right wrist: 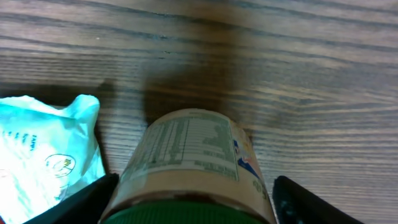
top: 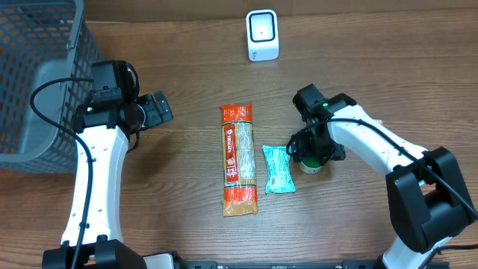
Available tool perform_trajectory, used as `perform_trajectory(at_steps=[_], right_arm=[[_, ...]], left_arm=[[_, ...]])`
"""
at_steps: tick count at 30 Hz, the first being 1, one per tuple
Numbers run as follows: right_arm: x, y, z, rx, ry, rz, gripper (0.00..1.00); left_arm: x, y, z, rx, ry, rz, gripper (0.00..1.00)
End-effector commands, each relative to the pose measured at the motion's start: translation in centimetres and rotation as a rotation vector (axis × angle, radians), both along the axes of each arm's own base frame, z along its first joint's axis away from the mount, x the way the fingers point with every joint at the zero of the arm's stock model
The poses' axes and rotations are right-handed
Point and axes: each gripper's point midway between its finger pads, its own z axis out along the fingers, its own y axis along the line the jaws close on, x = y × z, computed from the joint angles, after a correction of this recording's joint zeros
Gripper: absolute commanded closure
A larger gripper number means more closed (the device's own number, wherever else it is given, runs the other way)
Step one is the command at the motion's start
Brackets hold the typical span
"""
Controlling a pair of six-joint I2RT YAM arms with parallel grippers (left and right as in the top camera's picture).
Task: Scan the item barcode
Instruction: 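Close the right gripper around the green-capped jar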
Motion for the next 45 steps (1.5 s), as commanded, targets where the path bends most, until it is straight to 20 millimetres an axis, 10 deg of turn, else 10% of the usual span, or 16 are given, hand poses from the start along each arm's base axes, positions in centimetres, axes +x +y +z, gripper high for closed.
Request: perform_trajectory(at_steps=[1,45], right_arm=[[0.3,0.1,0.5,0.011,-0.027,-0.010,0.25],[0.1,-0.1,-0.8,0.014,-0.039,-0.010,0.23]], left_arm=[[0.1,-0.1,0.2,0.002,-0.004,-0.014,0.00],[0.1,-0.1,0.2,0.002,-0.004,-0.014,0.00]])
